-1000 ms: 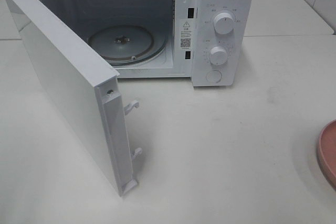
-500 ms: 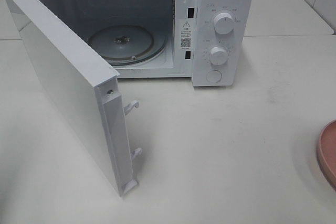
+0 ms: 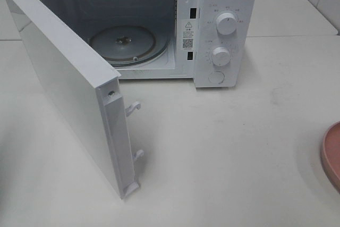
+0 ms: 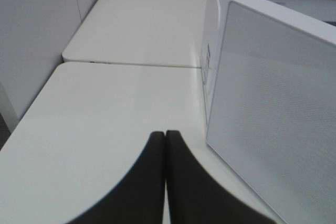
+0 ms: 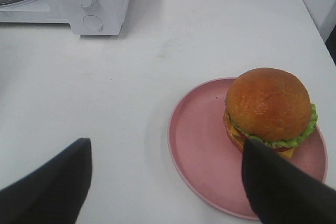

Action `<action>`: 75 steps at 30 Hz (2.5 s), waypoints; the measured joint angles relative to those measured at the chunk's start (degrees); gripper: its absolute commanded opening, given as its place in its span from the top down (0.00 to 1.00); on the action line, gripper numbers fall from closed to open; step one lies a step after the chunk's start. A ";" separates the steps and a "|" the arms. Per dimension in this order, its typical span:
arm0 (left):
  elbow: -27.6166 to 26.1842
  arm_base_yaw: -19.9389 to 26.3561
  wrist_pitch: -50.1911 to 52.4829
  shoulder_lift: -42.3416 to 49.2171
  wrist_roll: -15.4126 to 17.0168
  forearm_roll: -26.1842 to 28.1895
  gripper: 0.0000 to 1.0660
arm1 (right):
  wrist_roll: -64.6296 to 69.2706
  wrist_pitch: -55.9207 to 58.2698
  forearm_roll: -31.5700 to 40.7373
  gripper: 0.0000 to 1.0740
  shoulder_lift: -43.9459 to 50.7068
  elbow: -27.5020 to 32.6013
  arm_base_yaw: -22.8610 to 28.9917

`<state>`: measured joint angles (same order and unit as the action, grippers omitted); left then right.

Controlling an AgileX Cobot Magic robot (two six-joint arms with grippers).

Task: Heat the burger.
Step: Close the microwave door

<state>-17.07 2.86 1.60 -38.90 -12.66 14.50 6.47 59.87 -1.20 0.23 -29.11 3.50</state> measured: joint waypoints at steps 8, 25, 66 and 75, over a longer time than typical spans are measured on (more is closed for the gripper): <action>4.18 0.00 18.85 -9.17 3.27 -2.75 1.00 | 0.00 0.00 0.00 0.30 0.00 0.00 0.00; 4.35 -2.41 43.95 -32.31 24.06 -31.80 1.00 | 0.00 0.00 0.00 0.30 0.00 0.00 0.00; -17.93 -42.23 49.79 -58.10 -3.32 17.88 1.00 | 0.00 0.00 0.00 0.30 0.00 0.00 0.00; -27.90 -42.69 44.35 -63.31 -6.07 22.06 1.00 | 0.00 0.00 0.00 0.30 0.00 0.00 0.00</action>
<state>-44.98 -39.82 45.95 -102.22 -18.74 36.55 6.47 59.87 -1.20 0.23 -29.11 3.50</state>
